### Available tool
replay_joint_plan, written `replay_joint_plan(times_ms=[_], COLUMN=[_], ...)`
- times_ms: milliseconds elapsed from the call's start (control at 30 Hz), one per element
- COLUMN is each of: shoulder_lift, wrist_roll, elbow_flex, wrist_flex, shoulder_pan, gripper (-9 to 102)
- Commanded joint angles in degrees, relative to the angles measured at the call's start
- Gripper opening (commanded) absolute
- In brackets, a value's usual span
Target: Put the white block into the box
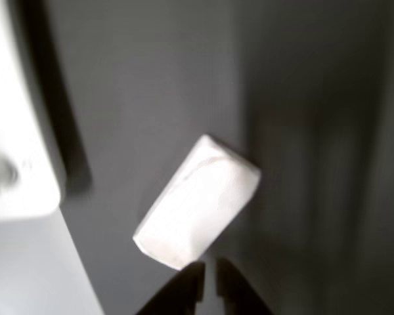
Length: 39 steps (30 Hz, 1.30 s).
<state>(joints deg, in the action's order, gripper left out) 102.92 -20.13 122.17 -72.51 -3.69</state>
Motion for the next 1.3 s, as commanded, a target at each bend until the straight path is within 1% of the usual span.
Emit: replay_joint_plan(times_ms=[0,167,467,700,900,1167,1267], shoulder_lift=[1.41,1.41,1.23,0.18,-0.18,-0.09,0.09], wrist_roll=[-10.90,-18.81,-26.63,-27.42,-26.02,-25.14,-22.76], elbow_flex=[-4.48,-5.98,-5.36,-5.45,-4.83,-4.04,-3.25], wrist_flex=[-1.05,-1.05,-2.37,-2.46,-2.37,-2.29,-2.37], shoulder_pan=[1.76,2.90,2.20,1.49,1.85,2.64,3.43], gripper=[-2,0,0,2,14,16,17])
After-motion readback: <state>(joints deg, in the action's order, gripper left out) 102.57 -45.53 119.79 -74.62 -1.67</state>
